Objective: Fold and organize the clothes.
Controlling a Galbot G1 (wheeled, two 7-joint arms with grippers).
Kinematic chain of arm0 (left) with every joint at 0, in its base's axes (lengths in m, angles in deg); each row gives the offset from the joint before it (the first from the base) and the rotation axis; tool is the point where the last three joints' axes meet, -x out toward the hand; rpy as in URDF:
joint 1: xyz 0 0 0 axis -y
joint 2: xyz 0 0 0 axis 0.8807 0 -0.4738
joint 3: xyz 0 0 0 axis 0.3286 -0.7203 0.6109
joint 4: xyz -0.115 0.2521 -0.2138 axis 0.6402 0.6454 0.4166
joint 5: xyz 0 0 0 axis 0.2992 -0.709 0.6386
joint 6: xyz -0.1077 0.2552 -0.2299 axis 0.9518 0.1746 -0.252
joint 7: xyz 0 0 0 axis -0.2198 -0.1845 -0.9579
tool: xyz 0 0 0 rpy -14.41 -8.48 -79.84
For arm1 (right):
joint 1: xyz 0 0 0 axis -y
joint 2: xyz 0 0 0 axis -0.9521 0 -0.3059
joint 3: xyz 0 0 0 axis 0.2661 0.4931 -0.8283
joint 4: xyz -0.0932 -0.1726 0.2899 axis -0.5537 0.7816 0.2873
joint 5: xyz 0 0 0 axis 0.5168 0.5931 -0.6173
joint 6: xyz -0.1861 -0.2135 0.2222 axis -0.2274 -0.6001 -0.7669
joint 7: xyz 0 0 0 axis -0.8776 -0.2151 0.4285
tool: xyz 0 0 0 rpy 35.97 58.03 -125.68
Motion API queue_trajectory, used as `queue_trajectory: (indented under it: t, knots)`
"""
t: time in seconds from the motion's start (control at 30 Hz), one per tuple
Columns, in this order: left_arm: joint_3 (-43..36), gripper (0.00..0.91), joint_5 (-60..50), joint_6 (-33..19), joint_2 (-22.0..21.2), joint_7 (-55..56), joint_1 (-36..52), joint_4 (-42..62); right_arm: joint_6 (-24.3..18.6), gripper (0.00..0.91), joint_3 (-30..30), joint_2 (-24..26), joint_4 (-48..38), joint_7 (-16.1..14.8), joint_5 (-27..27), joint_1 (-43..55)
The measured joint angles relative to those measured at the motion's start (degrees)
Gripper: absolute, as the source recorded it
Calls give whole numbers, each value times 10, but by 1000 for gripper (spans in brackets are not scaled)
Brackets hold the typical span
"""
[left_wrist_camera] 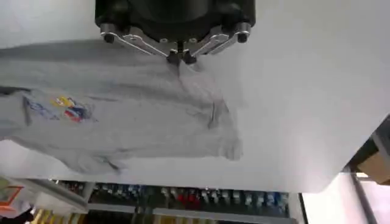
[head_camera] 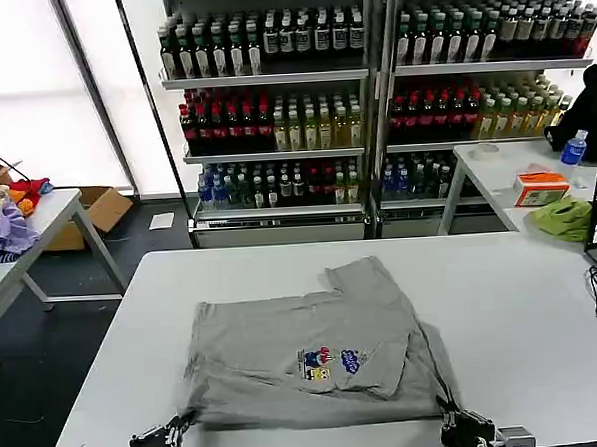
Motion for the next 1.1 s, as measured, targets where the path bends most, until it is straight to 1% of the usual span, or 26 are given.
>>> queue_trajectory:
  t: [0.23, 0.33, 0.47, 0.6, 0.77, 0.9, 1.1]
  knots:
    - [38, 907, 8, 0, 14, -4, -6, -15, 1, 907, -22, 13, 11, -22, -18, 28]
    - [57, 907, 10, 0, 25, -11, 2, -14, 1, 907, -27, 29, 5, -43, -22, 61]
    - [66, 907, 10, 0, 47, -31, 31, 3, 2, 907, -22, 56, -32, -70, -24, 132]
    - [55, 907, 9, 0, 75, -59, 82, 37, 3, 907, 2, 82, -100, -98, -22, 229]
    - [3, 907, 7, 0, 106, -91, 178, 103, 2, 907, 51, 92, -214, -138, -21, 357]
    - [-57, 907, 5, -1, 116, -112, 263, 167, 1, 907, 93, 89, -315, -168, -21, 455]
    - [-147, 907, -1, -3, 118, -134, 387, 270, -2, 907, 144, 72, -446, -197, -8, 573]
